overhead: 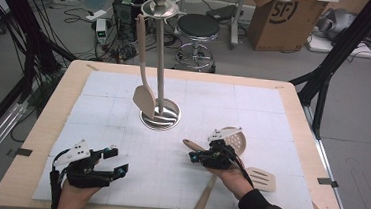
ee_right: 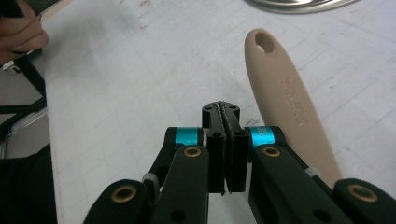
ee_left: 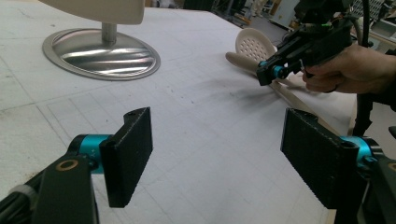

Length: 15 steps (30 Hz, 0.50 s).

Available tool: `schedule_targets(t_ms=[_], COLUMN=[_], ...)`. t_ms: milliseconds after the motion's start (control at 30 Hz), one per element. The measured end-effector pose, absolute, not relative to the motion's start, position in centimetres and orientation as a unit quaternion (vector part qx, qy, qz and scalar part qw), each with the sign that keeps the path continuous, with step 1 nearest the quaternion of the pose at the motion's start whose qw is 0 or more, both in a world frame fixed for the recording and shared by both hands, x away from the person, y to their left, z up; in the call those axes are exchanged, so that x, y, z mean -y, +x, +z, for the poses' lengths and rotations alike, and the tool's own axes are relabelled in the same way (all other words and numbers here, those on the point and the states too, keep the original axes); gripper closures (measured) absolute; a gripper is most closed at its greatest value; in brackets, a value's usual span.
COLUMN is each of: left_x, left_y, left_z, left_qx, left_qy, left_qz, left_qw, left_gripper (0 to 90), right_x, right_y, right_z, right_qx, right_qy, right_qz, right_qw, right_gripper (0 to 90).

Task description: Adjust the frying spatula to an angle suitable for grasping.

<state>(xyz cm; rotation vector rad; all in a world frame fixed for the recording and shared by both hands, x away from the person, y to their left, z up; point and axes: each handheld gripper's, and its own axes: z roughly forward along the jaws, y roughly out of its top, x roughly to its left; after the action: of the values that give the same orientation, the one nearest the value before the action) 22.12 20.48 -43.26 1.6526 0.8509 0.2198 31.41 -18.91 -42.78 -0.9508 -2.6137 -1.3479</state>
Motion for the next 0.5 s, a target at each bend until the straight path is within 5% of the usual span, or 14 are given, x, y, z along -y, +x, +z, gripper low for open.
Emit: schedule_targets(t_ms=[500], left_x=[-20.4], left_y=[22.1], left_z=[-43.2], left_qx=[-0.365], left_qy=[0.711], left_qz=[0.095], left_qw=[0.593], left_gripper=[25.7], right_x=[19.4], right_y=[30.3], right_z=[-41.9], right_qx=[0.848], right_qy=[-0.283], right_qz=[-0.447], right_qw=[0.025], right_gripper=[88.8])
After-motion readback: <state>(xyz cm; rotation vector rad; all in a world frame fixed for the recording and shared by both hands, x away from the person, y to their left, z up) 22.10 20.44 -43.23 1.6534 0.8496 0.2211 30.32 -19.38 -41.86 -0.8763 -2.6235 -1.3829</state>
